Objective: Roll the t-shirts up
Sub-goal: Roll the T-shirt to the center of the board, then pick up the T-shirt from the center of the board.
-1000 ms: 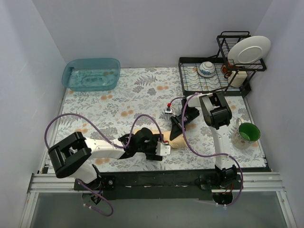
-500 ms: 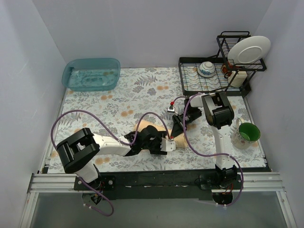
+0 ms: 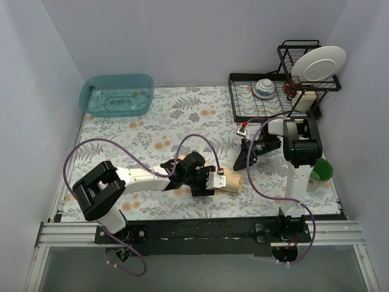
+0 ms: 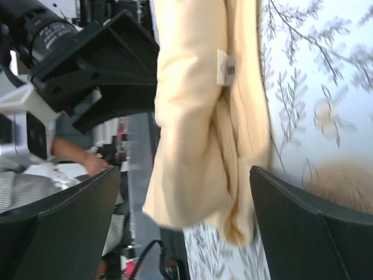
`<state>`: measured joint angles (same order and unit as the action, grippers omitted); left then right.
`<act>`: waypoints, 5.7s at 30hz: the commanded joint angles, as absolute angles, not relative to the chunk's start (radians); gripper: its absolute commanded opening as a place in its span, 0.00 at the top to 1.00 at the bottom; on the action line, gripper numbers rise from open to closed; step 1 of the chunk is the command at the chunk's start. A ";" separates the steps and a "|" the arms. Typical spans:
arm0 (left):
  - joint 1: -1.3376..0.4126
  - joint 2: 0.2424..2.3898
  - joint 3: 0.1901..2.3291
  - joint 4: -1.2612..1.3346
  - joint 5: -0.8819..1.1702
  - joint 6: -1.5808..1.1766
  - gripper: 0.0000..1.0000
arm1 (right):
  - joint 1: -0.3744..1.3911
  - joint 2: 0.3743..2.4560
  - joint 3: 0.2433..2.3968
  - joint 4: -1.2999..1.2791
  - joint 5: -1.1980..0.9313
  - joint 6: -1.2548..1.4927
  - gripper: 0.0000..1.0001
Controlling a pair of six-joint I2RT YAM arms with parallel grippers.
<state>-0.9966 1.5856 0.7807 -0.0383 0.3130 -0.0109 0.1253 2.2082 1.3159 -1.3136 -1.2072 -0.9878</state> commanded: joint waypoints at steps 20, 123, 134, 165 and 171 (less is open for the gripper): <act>-0.789 1.818 1.045 -0.486 0.768 -0.247 0.38 | 0.494 0.750 0.543 -0.419 -0.614 -0.999 0.02; -0.825 1.764 0.859 0.300 0.538 0.620 0.26 | 0.186 1.888 1.009 -0.976 -0.982 -1.075 0.87; -0.825 1.871 0.954 0.258 0.589 0.707 0.27 | 0.183 1.894 1.000 -0.985 -0.979 -1.083 0.87; -0.635 2.050 1.663 -0.809 0.548 0.516 1.00 | 0.011 1.514 1.258 -0.974 -0.776 -0.852 0.01; -0.459 1.982 1.680 -0.643 0.483 0.437 1.00 | 0.011 1.427 1.206 -0.901 -0.767 -0.747 0.02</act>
